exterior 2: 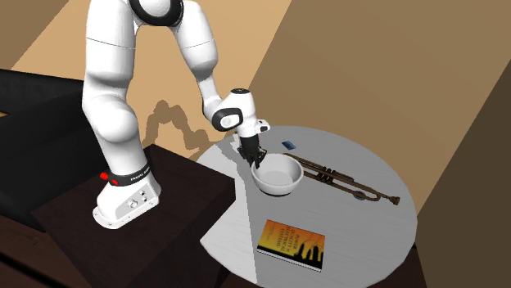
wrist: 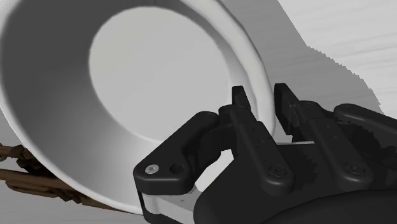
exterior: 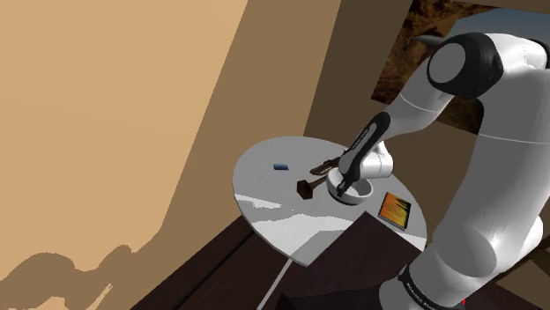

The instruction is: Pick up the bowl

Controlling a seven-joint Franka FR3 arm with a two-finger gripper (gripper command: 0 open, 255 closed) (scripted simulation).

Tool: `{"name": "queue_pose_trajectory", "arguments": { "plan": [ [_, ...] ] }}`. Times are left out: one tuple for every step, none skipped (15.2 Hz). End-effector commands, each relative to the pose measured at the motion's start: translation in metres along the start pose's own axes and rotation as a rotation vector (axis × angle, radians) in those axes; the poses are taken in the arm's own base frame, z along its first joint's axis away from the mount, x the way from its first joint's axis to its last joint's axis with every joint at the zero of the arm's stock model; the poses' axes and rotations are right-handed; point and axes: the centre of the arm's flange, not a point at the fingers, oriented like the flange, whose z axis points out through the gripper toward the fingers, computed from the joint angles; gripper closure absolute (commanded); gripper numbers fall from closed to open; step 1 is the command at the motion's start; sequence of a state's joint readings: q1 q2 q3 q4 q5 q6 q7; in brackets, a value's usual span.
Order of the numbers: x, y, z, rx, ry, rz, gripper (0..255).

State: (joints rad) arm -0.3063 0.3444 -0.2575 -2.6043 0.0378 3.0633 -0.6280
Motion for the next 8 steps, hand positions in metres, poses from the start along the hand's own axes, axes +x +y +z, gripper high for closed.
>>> {"name": "queue_pose_trajectory", "arguments": {
  "plan": [
    [0.001, 0.001, -0.011, 0.0, 0.001, 0.0, 255],
    [0.001, 0.002, -0.017, 0.0, 0.001, 0.0, 255],
    [0.001, 0.003, -0.022, 0.0, 0.001, 0.0, 255],
    [0.002, 0.004, -0.027, 0.0, 0.001, 0.0, 255],
    [0.002, 0.004, -0.032, 0.0, 0.001, 0.0, 255],
    [0.002, 0.005, -0.037, 0.0, 0.001, 0.0, 255],
    [0.002, 0.005, -0.038, 0.0, 0.001, 0.0, 255],
    [0.002, 0.005, -0.038, 0.0, 0.001, 0.0, 255]
  ]
}}
